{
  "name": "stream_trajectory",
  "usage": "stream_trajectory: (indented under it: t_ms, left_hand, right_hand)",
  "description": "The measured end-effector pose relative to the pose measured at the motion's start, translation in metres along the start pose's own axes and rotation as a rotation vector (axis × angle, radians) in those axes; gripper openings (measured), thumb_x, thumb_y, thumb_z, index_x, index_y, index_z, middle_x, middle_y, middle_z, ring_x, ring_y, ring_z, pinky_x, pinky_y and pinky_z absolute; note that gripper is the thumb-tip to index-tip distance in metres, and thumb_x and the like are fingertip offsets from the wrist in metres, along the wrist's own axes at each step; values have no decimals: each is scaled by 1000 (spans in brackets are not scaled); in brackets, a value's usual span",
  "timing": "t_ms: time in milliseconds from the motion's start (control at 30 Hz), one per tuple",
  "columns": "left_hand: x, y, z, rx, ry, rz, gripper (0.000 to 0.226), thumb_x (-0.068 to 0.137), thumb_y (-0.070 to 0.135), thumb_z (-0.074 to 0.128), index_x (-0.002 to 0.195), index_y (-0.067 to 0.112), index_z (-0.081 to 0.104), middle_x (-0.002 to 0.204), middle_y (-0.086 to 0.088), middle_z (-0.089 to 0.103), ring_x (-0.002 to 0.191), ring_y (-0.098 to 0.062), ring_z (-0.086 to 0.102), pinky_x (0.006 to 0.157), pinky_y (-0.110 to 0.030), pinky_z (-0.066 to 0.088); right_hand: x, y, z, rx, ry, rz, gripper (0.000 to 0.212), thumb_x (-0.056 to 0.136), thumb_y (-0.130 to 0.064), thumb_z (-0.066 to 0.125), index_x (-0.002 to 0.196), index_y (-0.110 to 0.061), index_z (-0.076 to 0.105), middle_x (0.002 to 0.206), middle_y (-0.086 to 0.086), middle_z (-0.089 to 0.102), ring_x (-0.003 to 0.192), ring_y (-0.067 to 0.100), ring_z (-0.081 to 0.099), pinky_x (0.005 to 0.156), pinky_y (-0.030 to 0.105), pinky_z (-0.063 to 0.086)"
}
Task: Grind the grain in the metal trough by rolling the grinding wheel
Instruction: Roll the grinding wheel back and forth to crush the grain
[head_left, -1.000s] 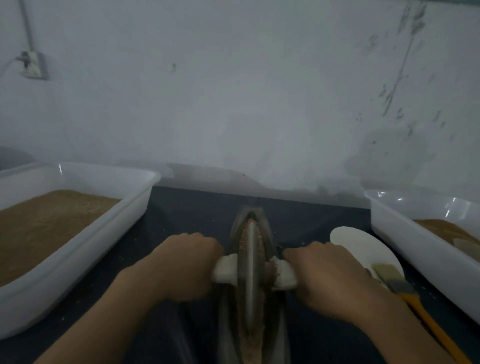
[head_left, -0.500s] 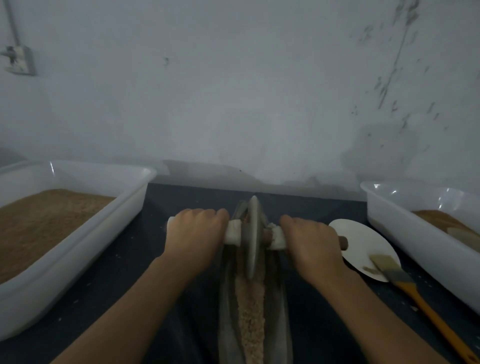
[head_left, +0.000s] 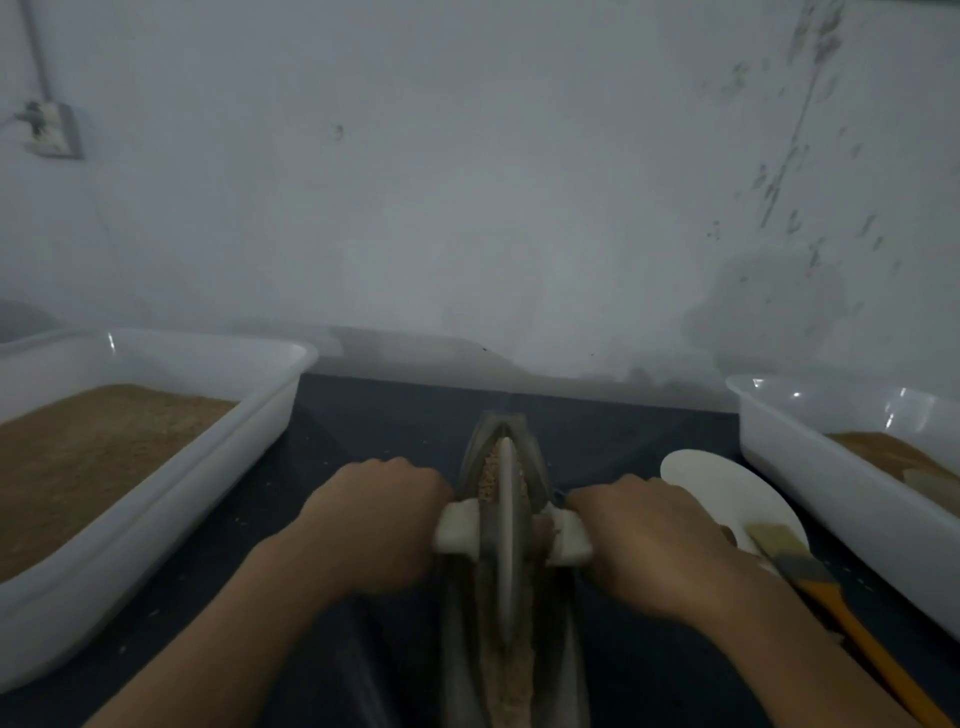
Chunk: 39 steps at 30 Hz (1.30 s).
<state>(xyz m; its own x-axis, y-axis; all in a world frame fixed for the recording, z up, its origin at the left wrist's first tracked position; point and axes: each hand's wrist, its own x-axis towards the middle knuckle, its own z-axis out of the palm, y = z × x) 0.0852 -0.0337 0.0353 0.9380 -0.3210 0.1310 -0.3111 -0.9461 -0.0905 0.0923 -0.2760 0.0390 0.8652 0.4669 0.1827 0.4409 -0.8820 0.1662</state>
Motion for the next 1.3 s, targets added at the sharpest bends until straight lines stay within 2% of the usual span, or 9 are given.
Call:
stream_trajectory:
  t_ms: [167,367,500,567,700,833,933,1167,1300]
  left_hand:
    - [30,0,4,119,194,-60,10,82,32,58,89,27,52,86,-1,61,74,-25,58,60,-34,36]
    - [-4,8,-2,73,154,1,14,81,29,62,88,24,51,84,-1,60,60,-19,39,59,-33,32]
    - [-34,17,-3,58,158,48,29,77,28,67,79,27,37,66,7,36,53,-13,32,56,-33,30]
    - [-36,19,-1,80,179,38,33,78,26,65,79,28,33,66,7,35,53,-13,29,56,-33,28]
    - [-14,13,4,75,196,-16,17,83,30,61,90,26,47,87,1,58,63,-18,41,59,-33,33]
    - [12,0,15,-1,180,-107,12,84,36,55,93,30,48,90,5,60,75,-19,57,66,-33,45]
    - [18,-3,19,-43,166,-112,16,83,44,48,94,32,47,94,8,61,85,-16,61,69,-32,45]
    - [-12,9,8,23,76,-40,20,85,39,43,104,32,43,106,7,58,100,-21,58,79,-37,46]
    - [-25,15,3,93,96,1,18,83,40,45,99,31,42,101,7,59,94,-20,60,68,-33,36]
  right_hand:
    - [33,8,15,-125,106,121,23,83,-33,56,84,-30,34,82,-5,59,62,18,43,54,30,28]
    - [0,1,4,-70,-10,46,17,83,-38,55,89,-34,40,87,-6,60,79,16,59,59,30,34]
    - [-34,-9,-2,-57,-55,67,20,82,-38,49,98,-34,37,83,-7,53,88,21,60,61,32,31]
    - [-36,-10,-1,-41,-69,93,20,83,-38,48,96,-33,34,84,-7,53,90,22,59,62,32,32]
    - [-14,-10,3,-46,7,101,19,84,-37,52,100,-32,43,96,-2,62,89,22,61,60,32,31]
    - [23,-6,4,-116,89,104,12,84,-20,51,93,-25,45,92,1,64,81,27,61,56,33,29]
    - [33,-5,1,-116,135,62,7,88,-18,48,95,-20,50,94,6,65,83,30,62,59,33,33]
    - [-14,-14,-6,-30,-18,56,27,94,-18,42,120,-10,47,114,18,60,102,38,58,77,41,40]
    - [-32,-18,-8,-16,-18,23,22,92,-21,45,112,-15,46,109,14,61,96,35,59,68,37,33]
